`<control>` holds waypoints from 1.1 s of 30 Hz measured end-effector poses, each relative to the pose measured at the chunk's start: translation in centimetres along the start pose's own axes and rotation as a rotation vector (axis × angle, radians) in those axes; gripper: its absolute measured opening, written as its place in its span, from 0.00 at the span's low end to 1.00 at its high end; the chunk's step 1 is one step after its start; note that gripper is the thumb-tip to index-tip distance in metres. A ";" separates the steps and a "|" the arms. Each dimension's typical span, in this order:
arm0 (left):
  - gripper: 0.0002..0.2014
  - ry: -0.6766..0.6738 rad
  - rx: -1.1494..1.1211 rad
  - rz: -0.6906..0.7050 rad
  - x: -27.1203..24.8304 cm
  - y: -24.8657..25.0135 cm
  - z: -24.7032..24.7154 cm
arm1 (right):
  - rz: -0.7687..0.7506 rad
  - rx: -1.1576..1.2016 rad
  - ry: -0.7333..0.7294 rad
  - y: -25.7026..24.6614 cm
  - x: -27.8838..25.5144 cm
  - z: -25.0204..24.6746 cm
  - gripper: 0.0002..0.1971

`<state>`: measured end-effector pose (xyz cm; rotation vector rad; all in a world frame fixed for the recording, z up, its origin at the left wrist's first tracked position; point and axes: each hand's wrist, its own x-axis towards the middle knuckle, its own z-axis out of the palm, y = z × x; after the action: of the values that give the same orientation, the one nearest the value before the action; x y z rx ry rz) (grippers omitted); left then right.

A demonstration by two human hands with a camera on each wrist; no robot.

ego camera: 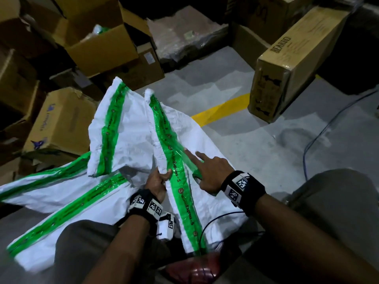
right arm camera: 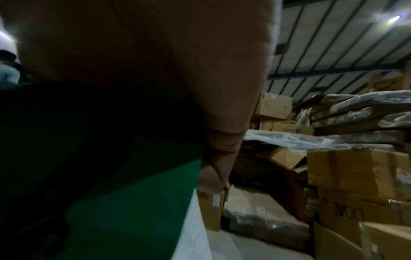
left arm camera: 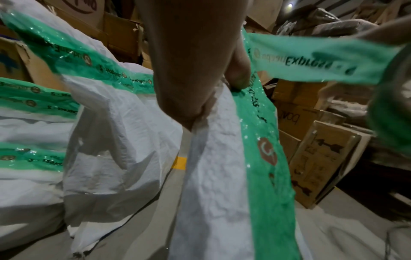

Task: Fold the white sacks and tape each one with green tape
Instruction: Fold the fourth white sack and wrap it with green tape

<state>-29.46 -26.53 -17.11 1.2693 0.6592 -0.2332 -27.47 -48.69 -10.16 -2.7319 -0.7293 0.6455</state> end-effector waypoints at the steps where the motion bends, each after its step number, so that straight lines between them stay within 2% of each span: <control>1: 0.35 0.021 -0.007 -0.013 0.7 -0.5 -0.7 | -0.006 0.002 0.013 -0.1 -0.4 -0.7 0.45; 3: 0.34 0.071 0.037 -0.005 0.7 -0.4 -1.2 | -0.003 0.006 0.059 -0.3 -1.5 -2.2 0.40; 6: 0.19 0.169 0.276 0.138 -0.8 1.1 0.3 | 0.012 -0.022 0.179 -0.7 -3.2 -3.8 0.39; 7: 0.18 0.211 0.373 0.194 -1.0 1.4 0.6 | 0.005 -0.035 0.215 -0.8 -3.5 -3.8 0.39; 9: 0.25 0.264 0.553 0.268 -0.8 1.9 1.2 | -0.025 -0.049 0.291 -0.8 -3.9 -3.4 0.39; 11: 0.34 0.319 0.646 0.250 0.6 1.7 1.1 | -0.048 -0.035 0.331 -0.6 -4.0 -2.9 0.39; 13: 0.42 0.337 0.514 0.181 1.7 1.7 1.2 | -0.054 -0.038 0.285 -0.5 -3.9 -2.7 0.39; 14: 0.42 0.323 0.401 0.144 2.0 1.7 1.3 | -0.045 -0.047 0.232 -0.4 -3.8 -2.7 0.38; 16: 0.37 0.275 0.268 0.093 2.3 1.7 1.4 | -0.040 -0.057 0.132 0.1 -3.5 -2.5 0.37; 17: 0.37 0.248 0.215 0.071 2.6 1.6 1.2 | -0.049 -0.060 0.089 0.3 -3.4 -2.3 0.37; 20: 0.46 0.166 0.049 0.019 2.1 1.6 1.4 | -0.052 -0.040 -0.024 0.5 -2.8 -1.4 0.39; 22: 0.45 0.114 0.015 -0.003 1.8 1.3 1.4 | -0.051 -0.057 -0.017 -0.1 -2.3 -0.3 0.44; 25: 0.32 0.074 -0.028 0.051 1.4 1.5 1.3 | -0.087 -0.092 0.031 -1.6 -1.5 1.5 0.55; 27: 0.31 0.026 -0.071 0.051 0.8 1.8 1.5 | -0.092 -0.110 0.029 -2.4 -1.0 2.5 0.59; 30: 0.29 -0.005 -0.101 0.034 0.1 1.8 1.2 | -0.080 -0.124 0.024 -3.0 -0.4 3.5 0.58; 33: 0.37 -0.025 -0.101 0.013 -0.4 1.4 0.9 | -0.089 -0.127 -0.017 -3.6 -0.2 4.1 0.54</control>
<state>-28.81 -27.07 -15.64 1.1722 0.6338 -0.2028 -31.07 -45.27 -12.43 -2.7916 -0.9202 0.6233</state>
